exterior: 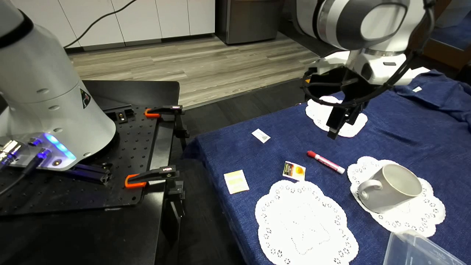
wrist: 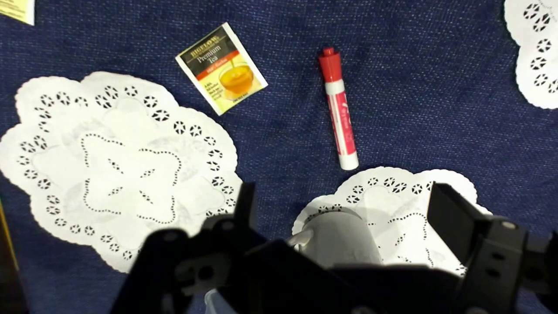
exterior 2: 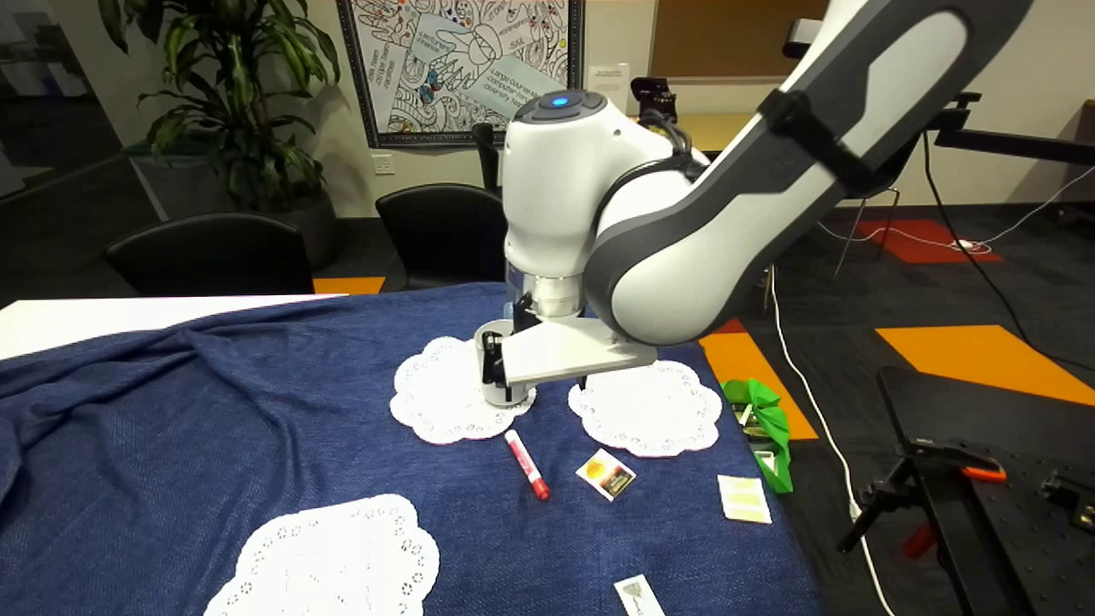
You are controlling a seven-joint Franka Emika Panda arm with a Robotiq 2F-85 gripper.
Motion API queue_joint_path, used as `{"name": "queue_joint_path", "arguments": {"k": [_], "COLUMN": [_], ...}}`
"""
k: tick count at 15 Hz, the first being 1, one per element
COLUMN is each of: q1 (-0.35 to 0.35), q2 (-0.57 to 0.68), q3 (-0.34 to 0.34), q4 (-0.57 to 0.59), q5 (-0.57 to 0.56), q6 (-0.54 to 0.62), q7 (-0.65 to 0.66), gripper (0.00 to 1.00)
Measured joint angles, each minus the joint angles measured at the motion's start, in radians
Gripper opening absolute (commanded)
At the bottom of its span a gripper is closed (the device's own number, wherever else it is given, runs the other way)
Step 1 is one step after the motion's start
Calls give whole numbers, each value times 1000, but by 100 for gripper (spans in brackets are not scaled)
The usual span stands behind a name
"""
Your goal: Place the marker in the mug
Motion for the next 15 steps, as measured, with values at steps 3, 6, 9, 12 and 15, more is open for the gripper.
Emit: {"name": "queue_joint_path", "arguments": {"k": [3, 6, 9, 12, 15], "q1": [38, 73, 79, 78, 76], "q2": [81, 154, 218, 272, 312], "q3": [-42, -76, -81, -81, -81], "q4": [71, 128, 177, 219, 255], "q5": [7, 7, 12, 38, 74], "q6": [1, 2, 10, 15, 15], "q7": [0, 0, -14, -48, -93], "gripper": [100, 100, 100, 100, 92]}}
